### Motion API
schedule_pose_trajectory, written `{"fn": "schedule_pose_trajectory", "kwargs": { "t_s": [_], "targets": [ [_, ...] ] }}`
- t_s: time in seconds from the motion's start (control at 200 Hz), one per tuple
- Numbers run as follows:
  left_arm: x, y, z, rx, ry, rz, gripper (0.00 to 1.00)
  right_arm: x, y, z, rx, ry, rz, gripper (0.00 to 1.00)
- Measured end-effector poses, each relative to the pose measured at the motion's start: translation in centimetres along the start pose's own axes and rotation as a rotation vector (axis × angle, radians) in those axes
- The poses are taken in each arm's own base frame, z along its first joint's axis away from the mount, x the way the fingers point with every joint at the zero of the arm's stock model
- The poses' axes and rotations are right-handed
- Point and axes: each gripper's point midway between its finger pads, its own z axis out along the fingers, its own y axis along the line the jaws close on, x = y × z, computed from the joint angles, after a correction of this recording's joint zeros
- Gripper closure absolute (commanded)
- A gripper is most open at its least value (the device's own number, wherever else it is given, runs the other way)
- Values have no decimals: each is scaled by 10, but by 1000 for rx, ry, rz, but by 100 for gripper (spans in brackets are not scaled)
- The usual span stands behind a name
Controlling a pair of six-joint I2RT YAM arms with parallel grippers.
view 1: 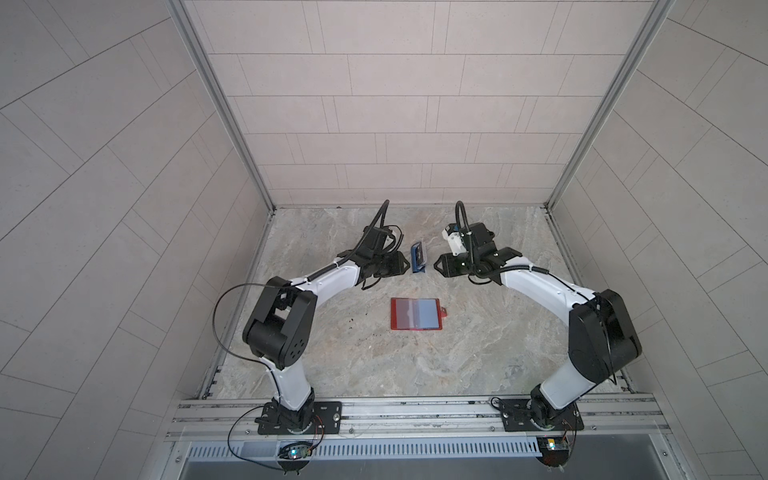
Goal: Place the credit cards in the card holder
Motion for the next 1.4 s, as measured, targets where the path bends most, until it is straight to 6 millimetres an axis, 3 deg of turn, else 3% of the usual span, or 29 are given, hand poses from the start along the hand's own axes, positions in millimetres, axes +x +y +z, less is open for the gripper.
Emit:
{"fn": "schedule_pose_trajectory", "kwargs": {
  "t_s": [0.135, 0.365, 0.606, 0.941, 1.401],
  "targets": [
    [-17, 12, 20, -7, 12, -28, 62, -12, -7, 14, -16, 33, 25, 54],
    [-31, 23, 59, -4, 46, -49, 59, -16, -8, 35, -46, 90, 56, 54],
    [-26, 37, 88, 4, 98, -81, 59, -14, -13, 48, -62, 123, 91, 54],
    [-21, 39, 101, 28, 129, -114, 63, -17, -14, 56, -65, 136, 102, 54],
    [-20, 42, 103, 24, 126, -133, 72, -36, -26, 88, -6, 178, 108, 51]
  ]
}}
